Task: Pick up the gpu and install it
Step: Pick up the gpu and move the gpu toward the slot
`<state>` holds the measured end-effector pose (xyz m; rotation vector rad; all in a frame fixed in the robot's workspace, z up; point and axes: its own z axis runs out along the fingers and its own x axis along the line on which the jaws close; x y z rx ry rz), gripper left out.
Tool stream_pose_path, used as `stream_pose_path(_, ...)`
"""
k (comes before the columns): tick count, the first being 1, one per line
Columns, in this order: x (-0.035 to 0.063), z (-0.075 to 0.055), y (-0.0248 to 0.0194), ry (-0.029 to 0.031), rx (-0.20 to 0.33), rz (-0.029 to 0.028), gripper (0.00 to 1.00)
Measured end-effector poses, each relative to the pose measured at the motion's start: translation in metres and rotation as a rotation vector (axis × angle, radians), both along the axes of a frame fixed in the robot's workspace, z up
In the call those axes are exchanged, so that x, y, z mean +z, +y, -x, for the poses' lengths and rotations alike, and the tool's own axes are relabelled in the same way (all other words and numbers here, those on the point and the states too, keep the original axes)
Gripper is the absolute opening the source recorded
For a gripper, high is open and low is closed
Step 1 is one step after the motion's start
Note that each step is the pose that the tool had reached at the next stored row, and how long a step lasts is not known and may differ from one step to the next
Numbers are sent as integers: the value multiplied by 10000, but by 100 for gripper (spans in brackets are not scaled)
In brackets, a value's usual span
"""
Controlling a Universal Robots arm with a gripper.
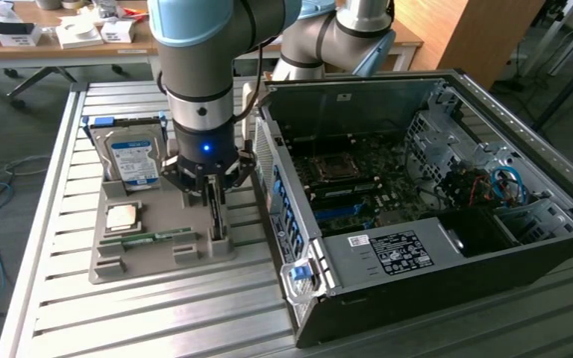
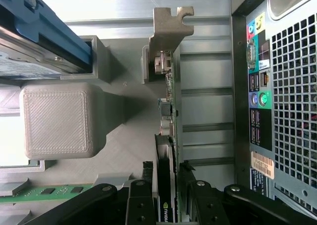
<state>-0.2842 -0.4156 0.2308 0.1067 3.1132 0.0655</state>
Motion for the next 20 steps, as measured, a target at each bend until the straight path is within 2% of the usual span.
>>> stream_pose_path(20,0,-1,-3,1,-14,1,35)
